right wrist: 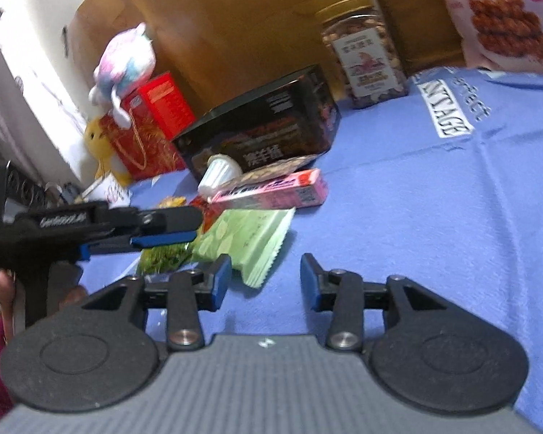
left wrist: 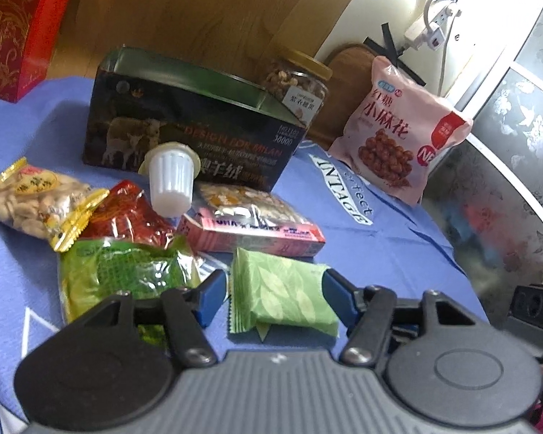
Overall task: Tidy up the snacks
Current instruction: 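Move the left tool back to the pale green leaf-print packet, then close the left tool on the pale green leaf-print packet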
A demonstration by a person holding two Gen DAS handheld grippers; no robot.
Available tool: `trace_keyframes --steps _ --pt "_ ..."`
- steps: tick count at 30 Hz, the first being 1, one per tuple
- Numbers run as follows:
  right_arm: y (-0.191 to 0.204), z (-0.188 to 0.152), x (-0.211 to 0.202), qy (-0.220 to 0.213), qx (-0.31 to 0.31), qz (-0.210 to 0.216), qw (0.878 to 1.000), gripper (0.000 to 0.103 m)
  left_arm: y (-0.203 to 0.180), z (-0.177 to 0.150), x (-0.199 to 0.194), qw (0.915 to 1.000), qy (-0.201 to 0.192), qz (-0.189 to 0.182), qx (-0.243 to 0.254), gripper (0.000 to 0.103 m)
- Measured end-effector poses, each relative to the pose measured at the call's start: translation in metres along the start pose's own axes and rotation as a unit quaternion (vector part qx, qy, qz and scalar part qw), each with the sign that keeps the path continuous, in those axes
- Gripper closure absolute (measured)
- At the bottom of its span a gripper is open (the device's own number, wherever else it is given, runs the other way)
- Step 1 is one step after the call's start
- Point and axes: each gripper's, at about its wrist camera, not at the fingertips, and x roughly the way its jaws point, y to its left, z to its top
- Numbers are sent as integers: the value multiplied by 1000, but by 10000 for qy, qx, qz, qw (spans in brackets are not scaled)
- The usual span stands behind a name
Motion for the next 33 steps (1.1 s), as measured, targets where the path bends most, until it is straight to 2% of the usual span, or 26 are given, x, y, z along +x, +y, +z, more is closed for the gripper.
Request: trace_keyframes --steps 7,14,17,22,33 --pt "24 -3 16 122 -878 -265 9957 49 5 -5 9 9998 177 -128 -20 39" --pt "42 -8 27 172 -1523 -462 9871 51 0 -11 13 9990 303 -315 89 66" --pt "50 -14 28 136 -1822 -614 9812 56 0 -12 13 9988 323 -352 62 66" --pt "52 -16 23 94 -1842 -638 9808 62 -1 -16 5 9989 323 -343 29 66" --pt "73 -28 10 71 -2046 -400 9780 63 -9 -32 -34 9995 140 -219 196 68"
